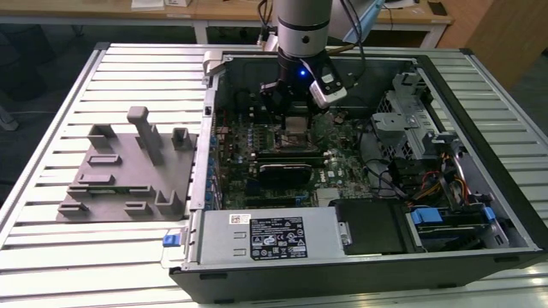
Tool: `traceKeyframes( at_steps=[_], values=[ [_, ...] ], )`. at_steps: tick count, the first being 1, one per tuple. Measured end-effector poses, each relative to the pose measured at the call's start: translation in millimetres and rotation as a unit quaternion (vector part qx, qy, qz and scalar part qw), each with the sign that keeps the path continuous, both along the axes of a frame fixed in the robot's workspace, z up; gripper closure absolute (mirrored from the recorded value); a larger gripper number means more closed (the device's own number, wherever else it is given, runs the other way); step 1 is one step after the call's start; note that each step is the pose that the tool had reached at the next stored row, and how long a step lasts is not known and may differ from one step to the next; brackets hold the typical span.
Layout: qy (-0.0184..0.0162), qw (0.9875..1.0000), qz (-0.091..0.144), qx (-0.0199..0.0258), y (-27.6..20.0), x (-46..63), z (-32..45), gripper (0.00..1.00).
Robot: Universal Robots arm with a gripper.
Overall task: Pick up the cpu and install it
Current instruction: 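Place the cpu into insertion slot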
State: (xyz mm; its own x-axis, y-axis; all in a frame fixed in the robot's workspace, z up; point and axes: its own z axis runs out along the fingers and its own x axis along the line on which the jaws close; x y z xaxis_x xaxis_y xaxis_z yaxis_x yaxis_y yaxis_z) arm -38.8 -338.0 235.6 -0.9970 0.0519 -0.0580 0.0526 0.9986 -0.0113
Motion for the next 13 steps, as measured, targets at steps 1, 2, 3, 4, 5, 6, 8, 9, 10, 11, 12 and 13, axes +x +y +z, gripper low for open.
traceKeyframes(
  at_steps=[1, 2, 3, 4, 5, 6, 8, 9, 10, 11, 12, 13],
  values=[
    [0.0000, 1.0000, -0.003, 0.0000, 0.0, 0.0, 0.0, 0.46],
    [0.0000, 1.0000, -0.007, 0.0000, 0.0, 0.0, 0.0, 0.46],
    [0.0000, 0.9999, -0.012, 0.0000, 0.0, 0.0, 0.0, 0.46],
    [-0.0001, 0.9998, -0.017, 0.0001, 0.0, 0.1, -0.1, 0.46],
    [0.0000, 0.9997, -0.023, 0.0000, 0.0, 0.0, 0.0, 0.46],
    [0.0000, 0.9996, -0.029, 0.0000, 0.0, 0.0, 0.0, 0.46],
    [0.0000, 0.9991, -0.041, 0.0000, 0.0, 0.0, 0.0, 0.46],
    [0.0000, 0.9989, -0.047, 0.0000, 0.0, 0.0, 0.0, 0.46],
    [0.0000, 0.9986, -0.053, 0.0000, 0.0, 0.0, 0.0, 0.46],
    [0.0000, 0.9983, -0.059, 0.0000, 0.0, 0.0, 0.0, 0.46],
    [0.0000, 0.9979, -0.064, 0.0000, 0.0, 0.0, 0.0, 0.46],
    [0.0000, 0.9975, -0.070, 0.0000, 0.0, 0.0, 0.0, 0.46]
  ],
)
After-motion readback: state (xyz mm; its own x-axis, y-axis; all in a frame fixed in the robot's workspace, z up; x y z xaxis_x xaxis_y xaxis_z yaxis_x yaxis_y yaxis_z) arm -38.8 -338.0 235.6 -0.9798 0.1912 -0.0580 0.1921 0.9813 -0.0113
